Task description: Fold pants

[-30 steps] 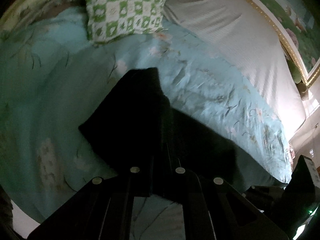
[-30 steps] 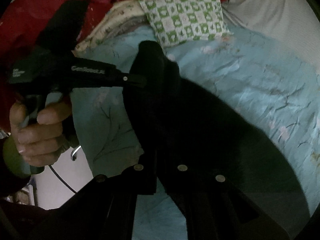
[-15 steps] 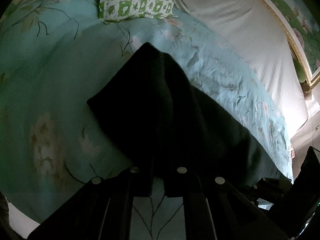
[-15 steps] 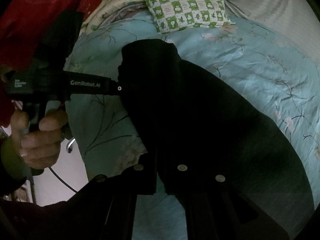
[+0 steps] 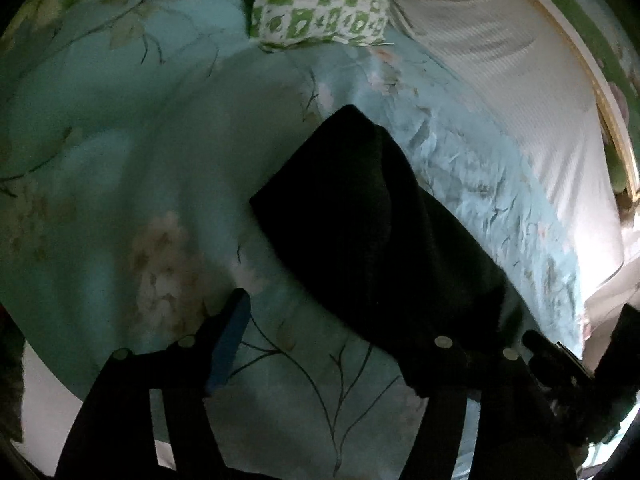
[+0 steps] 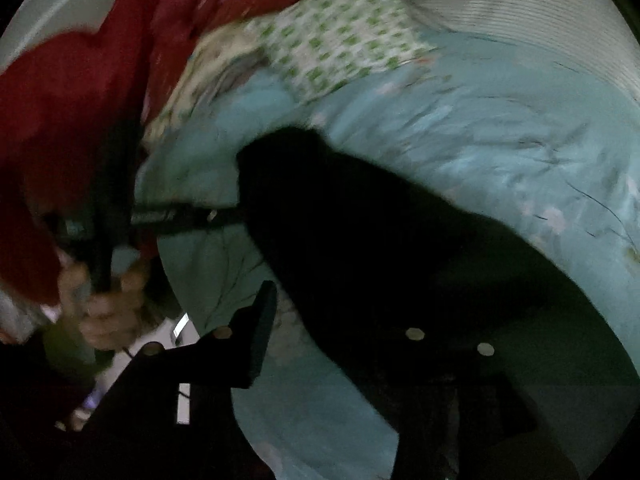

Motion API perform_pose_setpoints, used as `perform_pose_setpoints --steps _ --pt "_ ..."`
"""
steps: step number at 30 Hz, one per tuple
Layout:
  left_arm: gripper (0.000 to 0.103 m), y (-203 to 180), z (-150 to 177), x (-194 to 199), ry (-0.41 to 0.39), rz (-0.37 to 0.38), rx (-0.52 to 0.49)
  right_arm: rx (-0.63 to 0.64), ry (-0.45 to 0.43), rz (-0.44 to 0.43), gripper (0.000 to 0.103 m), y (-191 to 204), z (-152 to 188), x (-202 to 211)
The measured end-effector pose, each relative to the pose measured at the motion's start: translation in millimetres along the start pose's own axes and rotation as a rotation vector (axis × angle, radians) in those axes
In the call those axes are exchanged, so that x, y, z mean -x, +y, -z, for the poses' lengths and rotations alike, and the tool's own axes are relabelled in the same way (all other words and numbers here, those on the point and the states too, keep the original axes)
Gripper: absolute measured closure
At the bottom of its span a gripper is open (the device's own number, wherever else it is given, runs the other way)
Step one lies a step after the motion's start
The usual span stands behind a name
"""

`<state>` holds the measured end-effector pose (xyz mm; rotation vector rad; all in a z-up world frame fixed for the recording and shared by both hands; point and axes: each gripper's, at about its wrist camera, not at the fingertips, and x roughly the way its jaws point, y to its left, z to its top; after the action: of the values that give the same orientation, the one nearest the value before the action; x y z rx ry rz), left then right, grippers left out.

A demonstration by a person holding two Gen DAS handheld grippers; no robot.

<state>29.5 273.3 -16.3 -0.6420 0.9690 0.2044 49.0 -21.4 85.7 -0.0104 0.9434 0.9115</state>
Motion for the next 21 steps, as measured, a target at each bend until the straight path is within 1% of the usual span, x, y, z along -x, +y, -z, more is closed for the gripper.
perform_pose_setpoints --steps 2,5,7,9,12,16,19,21 --pt "0.033 1 -5 -3 0.009 -0.002 0.018 -0.076 -0.032 0.008 0.058 -24 -4 11" --pt "0.033 -2 -13 -12 0.036 -0.041 0.027 -0.201 -0.073 0.038 0.058 -62 -12 21" --pt "0.031 -3 -19 -20 0.056 -0.067 0.038 -0.255 -0.093 0.059 0.058 -83 -17 26" --pt "0.031 -1 -25 -24 0.066 -0.070 0.060 -0.282 -0.094 0.082 0.058 -98 -24 24" --pt "0.031 1 -29 -27 0.063 -0.077 0.073 -0.298 -0.056 0.102 0.058 -111 -36 10" --pt "0.031 1 -29 -29 0.045 -0.092 0.059 -0.279 0.023 0.087 0.058 -116 -48 -23" --pt "0.032 1 -29 -31 0.033 -0.095 0.047 -0.246 0.091 0.085 0.058 -117 -49 -44" --pt "0.036 1 -30 -33 0.024 -0.101 0.047 -0.220 0.126 0.090 0.058 -116 -48 -57"
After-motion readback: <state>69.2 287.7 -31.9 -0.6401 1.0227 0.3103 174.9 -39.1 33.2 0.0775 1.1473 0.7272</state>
